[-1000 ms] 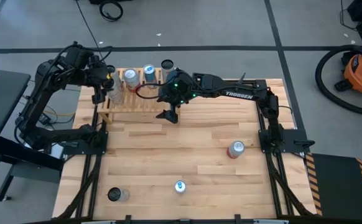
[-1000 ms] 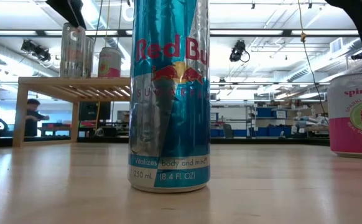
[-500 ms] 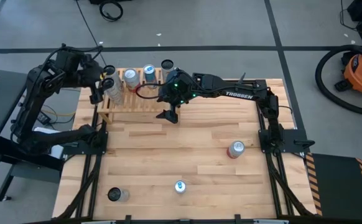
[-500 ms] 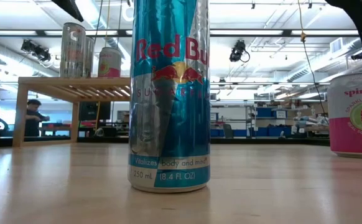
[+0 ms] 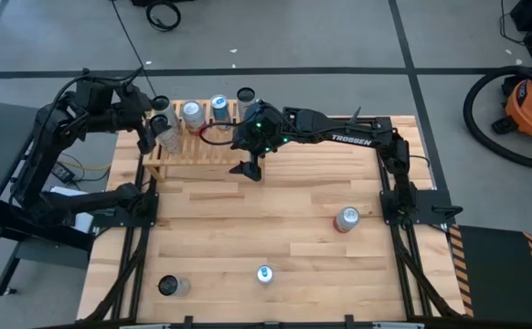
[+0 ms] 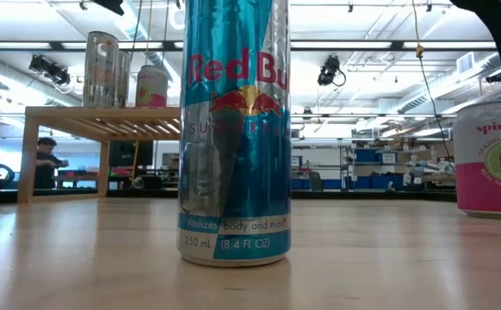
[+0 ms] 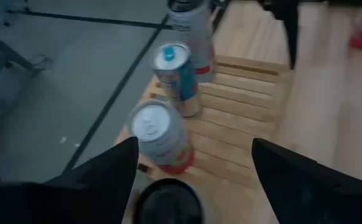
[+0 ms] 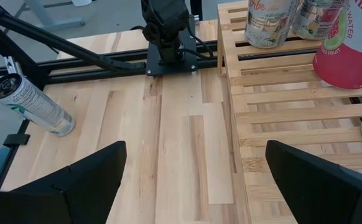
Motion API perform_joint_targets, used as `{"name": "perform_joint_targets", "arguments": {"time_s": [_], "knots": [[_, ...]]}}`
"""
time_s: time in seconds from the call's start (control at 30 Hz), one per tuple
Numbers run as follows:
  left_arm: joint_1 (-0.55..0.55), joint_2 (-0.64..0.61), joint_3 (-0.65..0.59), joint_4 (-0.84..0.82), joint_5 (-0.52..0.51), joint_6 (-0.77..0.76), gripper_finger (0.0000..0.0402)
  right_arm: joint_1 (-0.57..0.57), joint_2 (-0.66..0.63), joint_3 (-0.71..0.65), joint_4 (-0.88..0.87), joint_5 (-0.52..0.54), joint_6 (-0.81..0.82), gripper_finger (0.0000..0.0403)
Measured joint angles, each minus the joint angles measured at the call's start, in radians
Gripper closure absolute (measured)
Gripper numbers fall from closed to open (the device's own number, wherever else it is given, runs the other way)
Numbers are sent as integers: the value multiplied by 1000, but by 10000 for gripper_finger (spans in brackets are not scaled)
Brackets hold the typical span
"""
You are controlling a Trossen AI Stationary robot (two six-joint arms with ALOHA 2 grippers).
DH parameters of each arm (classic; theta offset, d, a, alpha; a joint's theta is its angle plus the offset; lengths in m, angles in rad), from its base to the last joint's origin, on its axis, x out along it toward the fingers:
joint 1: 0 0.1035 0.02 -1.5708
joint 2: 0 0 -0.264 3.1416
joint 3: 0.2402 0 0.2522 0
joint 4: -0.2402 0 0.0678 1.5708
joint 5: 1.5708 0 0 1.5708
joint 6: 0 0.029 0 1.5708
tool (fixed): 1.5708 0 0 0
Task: Place canned beverage on shelf
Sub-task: Put the pink white soda can on the shelf aligned with the other pink white soda can
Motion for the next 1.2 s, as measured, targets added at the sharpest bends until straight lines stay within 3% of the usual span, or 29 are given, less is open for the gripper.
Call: {"name": "perform_joint_targets", "arguments": {"time_s": [0.33, 0.63, 0.83, 1.2], "knots": [[-69, -1, 0, -3, 3, -141, 86, 0, 0, 0, 14, 0, -2, 7], [-139, 1, 0, 7, 3, -141, 86, 1, 4, 1, 282, 3, 42, 7], [-150, 1, 0, 11, 2, -140, 86, 2, 5, 0, 292, -2, 134, 7], [-150, 1, 0, 8, 2, -141, 86, -8, 3, 0, 320, -63, 74, 7]]}}
